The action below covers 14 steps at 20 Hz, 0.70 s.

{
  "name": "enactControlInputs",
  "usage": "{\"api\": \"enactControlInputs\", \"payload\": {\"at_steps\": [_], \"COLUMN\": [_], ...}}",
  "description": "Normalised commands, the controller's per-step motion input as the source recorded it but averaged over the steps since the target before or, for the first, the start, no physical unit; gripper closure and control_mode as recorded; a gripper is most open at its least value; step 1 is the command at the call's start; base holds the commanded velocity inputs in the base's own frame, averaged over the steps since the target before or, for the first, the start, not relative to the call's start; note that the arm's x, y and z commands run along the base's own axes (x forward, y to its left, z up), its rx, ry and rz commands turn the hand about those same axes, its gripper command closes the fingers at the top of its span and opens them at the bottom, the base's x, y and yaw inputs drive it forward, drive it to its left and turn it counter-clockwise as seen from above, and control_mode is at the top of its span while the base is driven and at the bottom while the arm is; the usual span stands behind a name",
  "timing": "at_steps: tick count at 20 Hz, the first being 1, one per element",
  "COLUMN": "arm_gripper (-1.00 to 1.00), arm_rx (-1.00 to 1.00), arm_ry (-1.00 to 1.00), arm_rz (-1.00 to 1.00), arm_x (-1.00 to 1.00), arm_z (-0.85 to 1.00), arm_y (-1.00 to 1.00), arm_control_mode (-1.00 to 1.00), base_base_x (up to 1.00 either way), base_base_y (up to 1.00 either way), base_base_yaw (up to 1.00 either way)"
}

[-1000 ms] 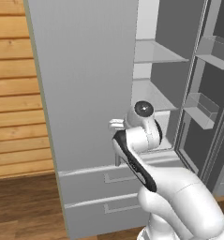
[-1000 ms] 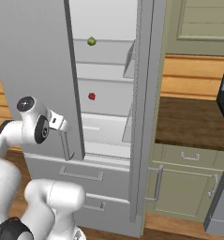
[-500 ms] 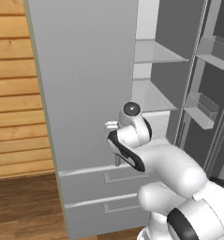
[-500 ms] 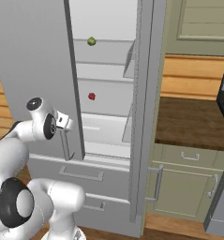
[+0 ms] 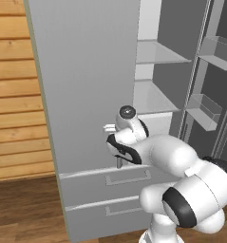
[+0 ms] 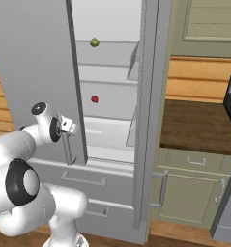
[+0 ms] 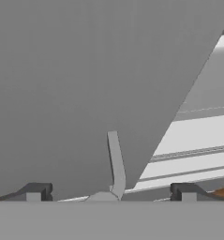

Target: Take the strawberry from the fridge and place it on top of the pancake, located on the dining counter.

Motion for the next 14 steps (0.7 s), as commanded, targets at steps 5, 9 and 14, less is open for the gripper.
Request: {"api": "enactControlInputs", "payload": {"at_steps": [5, 9, 14], "arm_gripper": [-1.0, -1.0, 1.0], "arm_rx": [0.0, 0.0, 0.0], "arm_ry": [0.0, 0.0, 0.0], "arm_rz": [0.0, 0.0, 0.0], "arm_x": [0.12, 0.1, 0.08], "arm_z": [-0.29, -0.18, -0.05], "arm_y": [0.12, 0.01, 0.0], "arm_control_mode": [-1.0, -1.0, -1.0], "base_base_x": [0.0, 0.0, 0.0], "base_base_y": [0.0, 0.0, 0.0], "base_base_yaw": [0.0, 0.0, 0.0]}}
